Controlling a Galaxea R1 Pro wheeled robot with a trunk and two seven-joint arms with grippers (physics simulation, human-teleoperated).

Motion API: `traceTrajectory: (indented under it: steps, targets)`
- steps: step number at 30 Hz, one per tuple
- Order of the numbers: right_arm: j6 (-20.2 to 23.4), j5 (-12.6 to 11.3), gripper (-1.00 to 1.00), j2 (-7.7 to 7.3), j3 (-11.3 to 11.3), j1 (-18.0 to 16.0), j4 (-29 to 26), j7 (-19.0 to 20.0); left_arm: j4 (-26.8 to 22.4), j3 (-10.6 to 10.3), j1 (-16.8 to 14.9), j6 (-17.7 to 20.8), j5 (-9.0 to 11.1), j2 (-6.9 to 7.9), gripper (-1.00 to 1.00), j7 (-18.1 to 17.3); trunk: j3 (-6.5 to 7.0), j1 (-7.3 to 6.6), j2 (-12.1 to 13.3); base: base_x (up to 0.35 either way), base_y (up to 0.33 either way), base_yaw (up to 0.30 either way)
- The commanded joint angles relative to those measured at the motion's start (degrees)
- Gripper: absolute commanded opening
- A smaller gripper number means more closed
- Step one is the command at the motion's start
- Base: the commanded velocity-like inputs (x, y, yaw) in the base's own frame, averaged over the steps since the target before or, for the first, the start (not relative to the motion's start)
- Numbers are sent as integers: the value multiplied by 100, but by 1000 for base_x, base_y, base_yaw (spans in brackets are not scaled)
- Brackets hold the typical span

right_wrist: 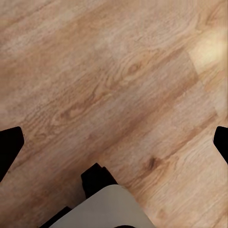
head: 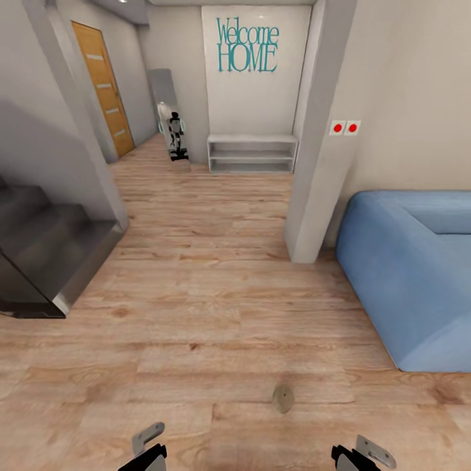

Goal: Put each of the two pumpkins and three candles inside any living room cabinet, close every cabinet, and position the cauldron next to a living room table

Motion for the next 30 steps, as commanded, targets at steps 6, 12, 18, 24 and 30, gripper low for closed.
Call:
traceTrajectory:
  steps: [6,12,18,24,30]
  targets:
    - [15,9,100,-6,10,1,0,21,2,-2,-3,0,0,4,100,-1,0,0,0,284,0,0]
    - [1407,28,100,121,2,-242,-173,155,0,-2,0,0,0,7,100,-3,0,0,0,241,0,0]
    - [2545,47,100,524,2,-851,-455,158,0,0,1,16,2,8,100,-10,0,0,0,52,0,0]
    - [2617,276,100,564,10,-1013,-433,161,-12,26,0,42,32,29,100,-5,0,0,0,3,0,0]
    - [2621,439,100,581,9,-1026,-436,180,-17,54,-2,150,62,54,100,0,0,0,0,142,0,0]
